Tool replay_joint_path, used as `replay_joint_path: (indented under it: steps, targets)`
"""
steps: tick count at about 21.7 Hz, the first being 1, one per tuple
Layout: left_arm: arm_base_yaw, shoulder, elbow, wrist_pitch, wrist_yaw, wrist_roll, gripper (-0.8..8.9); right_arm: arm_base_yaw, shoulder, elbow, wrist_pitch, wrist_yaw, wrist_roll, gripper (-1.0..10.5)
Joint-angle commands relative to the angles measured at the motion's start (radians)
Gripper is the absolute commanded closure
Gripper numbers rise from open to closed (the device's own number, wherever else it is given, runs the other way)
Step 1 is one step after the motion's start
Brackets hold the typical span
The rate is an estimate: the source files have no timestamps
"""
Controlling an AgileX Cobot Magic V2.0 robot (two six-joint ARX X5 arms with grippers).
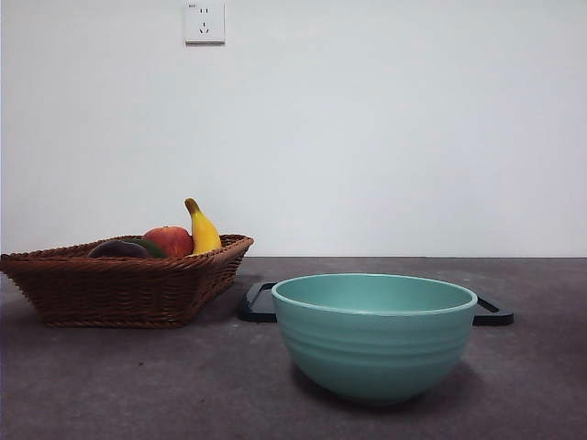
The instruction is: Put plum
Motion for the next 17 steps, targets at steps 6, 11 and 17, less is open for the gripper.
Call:
replay_joint_path:
  steps: [6, 11, 17]
  targets:
    - [0.234, -0.311, -0.261, 0.708, -0.164, 0.024, 8.07, 0.008, 0.003, 0.015, 0.009, -0.003, -0.011, 9.4]
    - [0.322, -0.551, -0.599, 0.989, -0.39, 0.022, 8.07, 0.008, 0.003, 0.015, 0.01, -0.003, -0.011, 9.4]
    - [0.377, -0.718, -0.837, 1.047, -0.536, 0.023, 8.07, 0.008, 0.003, 0.015, 0.01, -0.003, -0.011, 9.4]
